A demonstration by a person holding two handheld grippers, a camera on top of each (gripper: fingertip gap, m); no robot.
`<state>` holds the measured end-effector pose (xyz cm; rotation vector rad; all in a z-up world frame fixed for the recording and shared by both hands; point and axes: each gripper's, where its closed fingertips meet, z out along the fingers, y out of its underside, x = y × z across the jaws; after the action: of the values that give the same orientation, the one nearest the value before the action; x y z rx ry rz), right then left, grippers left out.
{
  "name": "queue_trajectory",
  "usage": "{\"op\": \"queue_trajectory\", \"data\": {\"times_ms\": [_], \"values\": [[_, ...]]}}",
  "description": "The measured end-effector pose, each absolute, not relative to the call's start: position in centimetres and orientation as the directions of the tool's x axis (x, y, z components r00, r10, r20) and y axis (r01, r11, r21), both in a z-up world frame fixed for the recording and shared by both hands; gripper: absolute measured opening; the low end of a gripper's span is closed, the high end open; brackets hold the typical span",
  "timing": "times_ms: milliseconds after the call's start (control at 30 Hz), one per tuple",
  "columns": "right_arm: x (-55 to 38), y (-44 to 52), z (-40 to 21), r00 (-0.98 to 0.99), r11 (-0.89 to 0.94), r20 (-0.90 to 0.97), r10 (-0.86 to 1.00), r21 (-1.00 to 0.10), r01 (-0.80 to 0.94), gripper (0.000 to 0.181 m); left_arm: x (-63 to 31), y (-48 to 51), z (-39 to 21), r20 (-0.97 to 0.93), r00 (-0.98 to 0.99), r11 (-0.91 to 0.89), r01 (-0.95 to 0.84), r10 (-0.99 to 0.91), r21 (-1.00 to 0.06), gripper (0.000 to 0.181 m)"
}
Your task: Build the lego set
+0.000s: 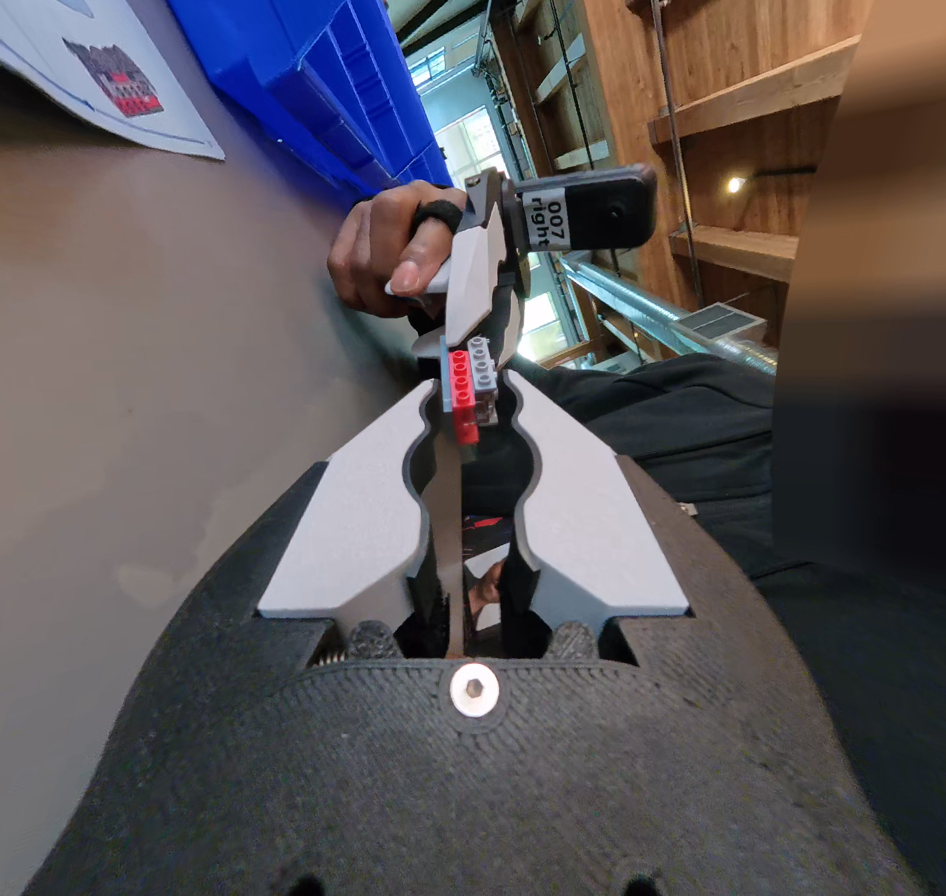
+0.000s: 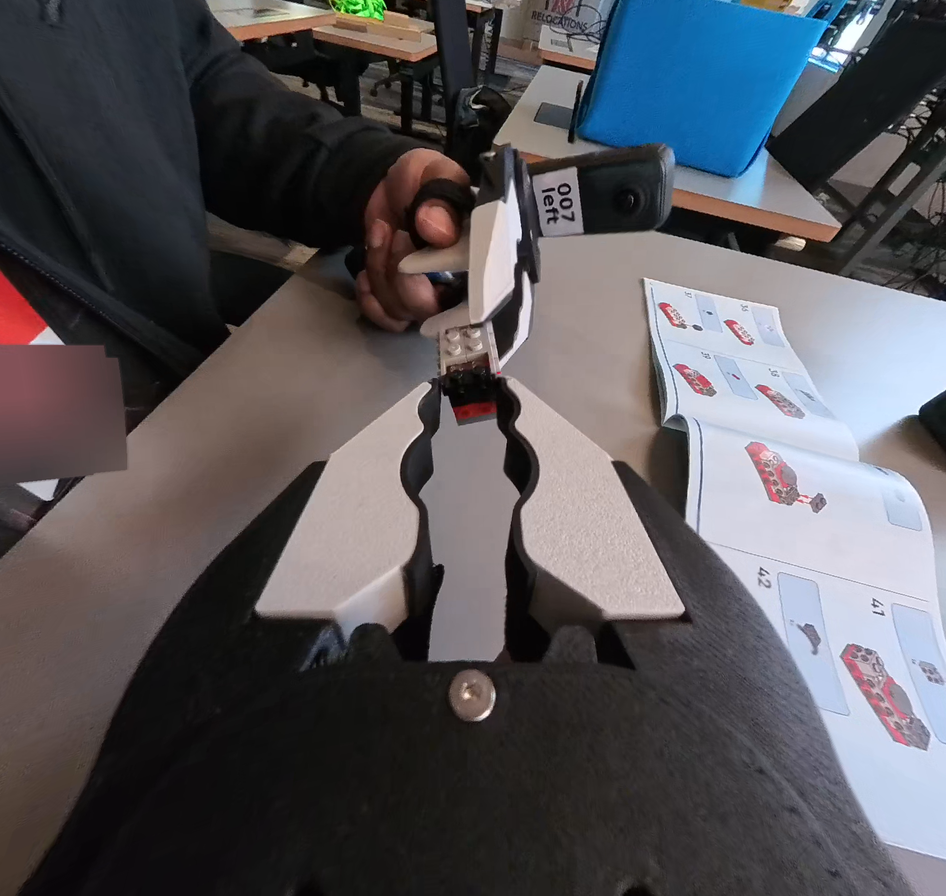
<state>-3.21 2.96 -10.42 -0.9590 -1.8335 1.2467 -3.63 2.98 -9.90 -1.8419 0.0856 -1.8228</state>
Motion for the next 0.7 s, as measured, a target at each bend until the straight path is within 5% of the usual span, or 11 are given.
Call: {"op": "queue_trajectory", "data": {"times_ms": [167, 333, 700], "values": [[-3.0, 3.6, -10.0, -0.445, 0.185, 0.087, 0.891, -0.966, 0.182, 0.022, -4.6, 3.3, -8.6, 0.795, 0.194, -0.706, 0.375, -0.574, -0.601, 0.044], [-3.0, 4.2, -8.7, -0.426, 0.097, 0.022, 0.904, -0.983, 0.156, 0.022, -5.6, 3.8, -7.3, 0.454, 0.478, -0.352, 0.292, -0.752, -0.889, 0.055], [-2.8, 3.4, -7.3, -0.455, 0.031, -0.026, 0.89, -0.993, 0.116, 0.022, -3.5, 3.5, -7.4, 0.152, 0.569, -0.134, 0.073, -0.808, -0.988, 0.044]]}}
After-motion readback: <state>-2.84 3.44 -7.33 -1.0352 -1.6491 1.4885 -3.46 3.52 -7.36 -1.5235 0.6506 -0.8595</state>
